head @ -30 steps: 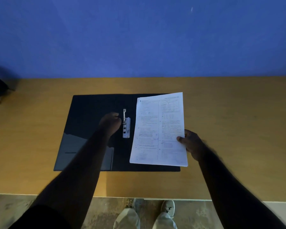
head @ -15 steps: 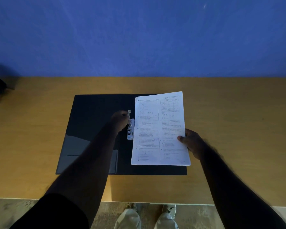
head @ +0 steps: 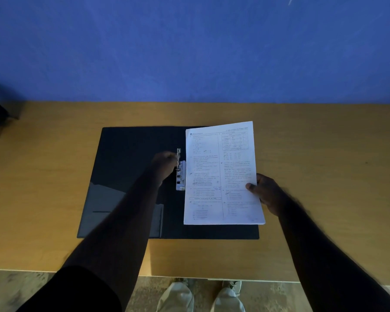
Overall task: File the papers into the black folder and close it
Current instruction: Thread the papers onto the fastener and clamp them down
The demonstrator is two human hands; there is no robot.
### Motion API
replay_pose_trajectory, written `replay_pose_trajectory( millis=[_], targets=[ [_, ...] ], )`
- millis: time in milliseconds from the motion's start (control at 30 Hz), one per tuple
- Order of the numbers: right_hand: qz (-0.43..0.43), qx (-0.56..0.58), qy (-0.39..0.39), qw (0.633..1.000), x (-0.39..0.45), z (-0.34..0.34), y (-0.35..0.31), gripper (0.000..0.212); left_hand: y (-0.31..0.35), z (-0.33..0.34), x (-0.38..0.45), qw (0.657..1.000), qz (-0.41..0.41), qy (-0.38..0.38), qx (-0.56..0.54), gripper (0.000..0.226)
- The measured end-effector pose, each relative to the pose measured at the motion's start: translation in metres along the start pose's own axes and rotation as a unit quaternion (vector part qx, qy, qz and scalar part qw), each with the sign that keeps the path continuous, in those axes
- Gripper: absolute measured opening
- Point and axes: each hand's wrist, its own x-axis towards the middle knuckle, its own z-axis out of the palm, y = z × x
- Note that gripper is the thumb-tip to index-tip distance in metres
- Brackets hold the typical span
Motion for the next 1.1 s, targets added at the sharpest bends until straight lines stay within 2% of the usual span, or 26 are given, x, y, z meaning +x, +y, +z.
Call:
replay_pose_trajectory(
  millis=[500, 733, 833, 933, 1100],
  targets=[
    [-0.018, 0.012, -0.001, 1.000, -0.002, 0.010, -0.001, 0.027, -0.006, 0.006, 0.006, 0.997, -0.032, 0.034, -0.054, 0.016],
    [-0.035, -0.098, 0.014, 0.994, -0.002, 0.021, -0.009, 0.032, -0.003, 0.003, 0.002, 0.995, -0.035, 0.031, -0.089, 0.020],
    [-0.048, -0.163, 0.030, 0.985, -0.002, 0.024, -0.011, 0.041, -0.005, 0.001, -0.003, 0.995, -0.024, 0.027, -0.095, 0.030],
    [-0.058, -0.175, 0.045, 0.982, -0.003, 0.029, -0.012, 0.051, -0.006, 0.000, -0.008, 0.995, -0.015, 0.015, -0.095, 0.038],
    [-0.063, -0.195, 0.099, 0.974, -0.001, 0.031, -0.008, 0.044, -0.007, -0.003, -0.014, 0.993, -0.027, 0.002, -0.111, 0.041]
  ],
)
